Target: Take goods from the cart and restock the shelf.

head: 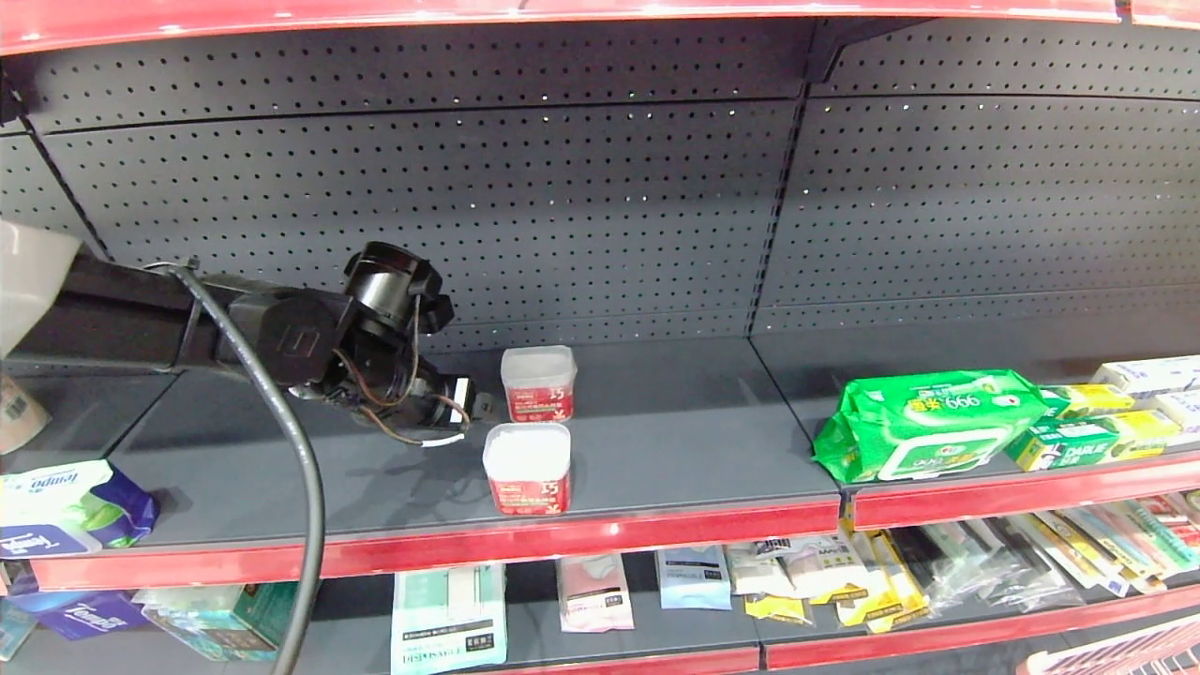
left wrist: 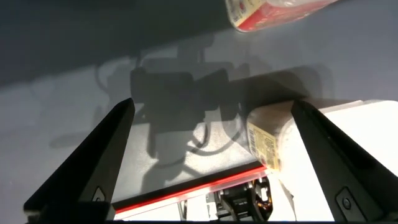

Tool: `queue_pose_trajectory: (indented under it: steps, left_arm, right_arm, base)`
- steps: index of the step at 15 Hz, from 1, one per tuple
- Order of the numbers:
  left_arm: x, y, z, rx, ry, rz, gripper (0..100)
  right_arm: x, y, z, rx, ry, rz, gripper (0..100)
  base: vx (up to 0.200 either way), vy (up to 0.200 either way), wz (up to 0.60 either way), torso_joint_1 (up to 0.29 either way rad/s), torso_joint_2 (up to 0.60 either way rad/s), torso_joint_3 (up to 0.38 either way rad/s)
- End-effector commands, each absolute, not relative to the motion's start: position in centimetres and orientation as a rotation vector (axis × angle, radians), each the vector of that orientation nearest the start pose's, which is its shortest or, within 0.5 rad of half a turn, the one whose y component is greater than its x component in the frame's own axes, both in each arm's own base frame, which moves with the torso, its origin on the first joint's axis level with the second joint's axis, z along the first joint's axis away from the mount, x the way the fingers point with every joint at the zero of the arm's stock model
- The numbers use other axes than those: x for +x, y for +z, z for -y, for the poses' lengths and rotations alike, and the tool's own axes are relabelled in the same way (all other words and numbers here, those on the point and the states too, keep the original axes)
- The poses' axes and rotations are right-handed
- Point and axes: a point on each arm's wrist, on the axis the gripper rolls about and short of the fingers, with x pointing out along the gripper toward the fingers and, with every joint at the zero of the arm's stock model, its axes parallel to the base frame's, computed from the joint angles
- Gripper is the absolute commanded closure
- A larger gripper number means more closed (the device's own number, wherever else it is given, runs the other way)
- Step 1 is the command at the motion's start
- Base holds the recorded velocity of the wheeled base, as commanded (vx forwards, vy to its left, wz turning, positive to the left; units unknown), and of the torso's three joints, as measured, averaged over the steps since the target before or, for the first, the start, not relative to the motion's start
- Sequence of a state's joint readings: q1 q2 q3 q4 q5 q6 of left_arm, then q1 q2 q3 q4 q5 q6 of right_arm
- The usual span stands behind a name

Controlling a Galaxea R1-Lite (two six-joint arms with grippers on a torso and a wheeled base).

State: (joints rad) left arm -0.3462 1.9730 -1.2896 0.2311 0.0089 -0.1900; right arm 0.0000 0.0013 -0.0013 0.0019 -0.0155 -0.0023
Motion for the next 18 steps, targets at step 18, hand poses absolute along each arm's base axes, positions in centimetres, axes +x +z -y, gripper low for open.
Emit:
queue_pose_trajectory:
  steps: [18]
  left_arm:
    - [34.0, 14.18, 12.32, -0.012, -0.225, -0.938, 0]
  right_arm:
    - [-2.27, 7.52, 0.03, -0.005, -0.015, -0.005, 0]
  base:
    - [0.0, 0.0, 0.0, 0.0, 0.0, 0.0]
